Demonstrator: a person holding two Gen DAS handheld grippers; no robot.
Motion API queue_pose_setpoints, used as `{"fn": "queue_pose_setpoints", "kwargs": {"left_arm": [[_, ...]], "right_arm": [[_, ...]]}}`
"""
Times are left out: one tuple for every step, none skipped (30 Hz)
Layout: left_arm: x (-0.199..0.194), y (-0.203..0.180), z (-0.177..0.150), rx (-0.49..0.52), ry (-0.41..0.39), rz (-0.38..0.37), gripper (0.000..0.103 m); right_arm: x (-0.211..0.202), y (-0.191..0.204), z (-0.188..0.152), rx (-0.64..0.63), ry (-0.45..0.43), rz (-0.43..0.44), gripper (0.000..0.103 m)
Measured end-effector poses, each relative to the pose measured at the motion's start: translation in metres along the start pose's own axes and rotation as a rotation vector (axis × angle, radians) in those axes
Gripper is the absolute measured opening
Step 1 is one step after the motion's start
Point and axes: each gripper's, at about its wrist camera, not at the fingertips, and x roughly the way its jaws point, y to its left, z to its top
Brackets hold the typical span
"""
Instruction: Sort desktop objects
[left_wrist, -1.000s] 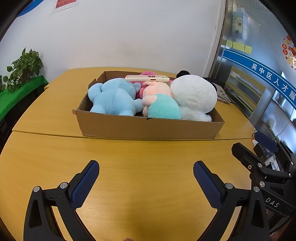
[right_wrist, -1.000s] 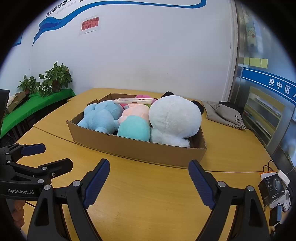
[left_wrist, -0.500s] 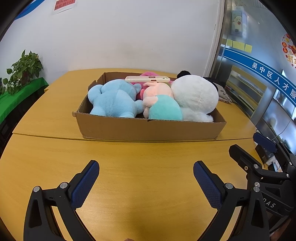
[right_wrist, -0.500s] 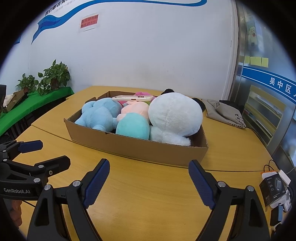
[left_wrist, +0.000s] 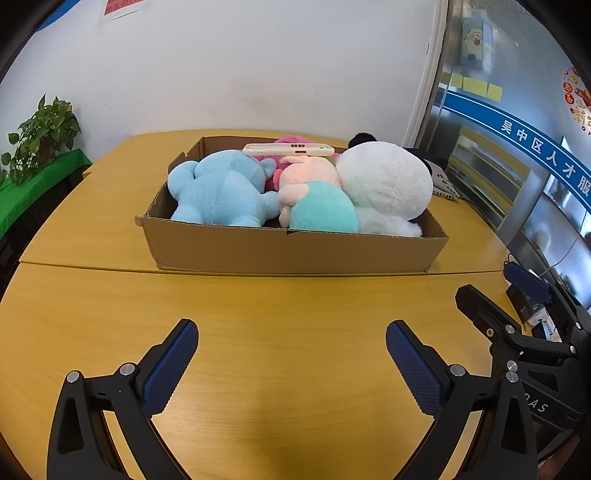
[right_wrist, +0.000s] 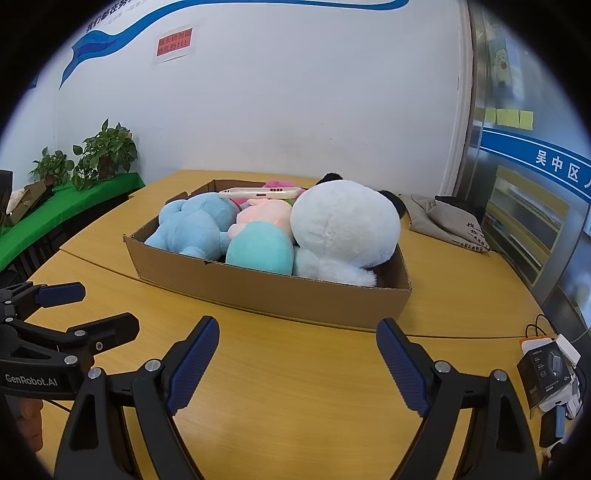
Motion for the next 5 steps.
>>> {"fn": "queue_pose_setpoints", "kwargs": {"left_arm": [[-0.0003, -0.0008, -0.0005, 0.002, -0.004, 0.016, 0.103], [-0.0006, -0.0016, -0.0011, 0.006, -0.009, 0.034, 0.103], [-0.0010, -0.0022, -0.0017, 0.011, -0.013, 0.053, 0.103], [-0.0012, -0.0024, -0.0021, 0.014, -0.017, 0.068, 0.103], [-0.0010, -0.0022, -0.0021, 0.015, -0.020, 0.075, 0.103]], "right_arm": [[0.0003, -0.0007, -0.0002, 0.001, 0.000, -0.001, 0.087], [0.0008, -0.0015, -0.0002, 0.003, 0.001, -0.002, 0.087], [0.0012, -0.0024, -0.0004, 0.004, 0.002, -0.003, 0.087], [0.0016, -0.0032, -0.0008, 0.006, 0.004, -0.005, 0.087], [0.0019, -0.0037, -0.0012, 0.006, 0.005, -0.004, 0.087]]}}
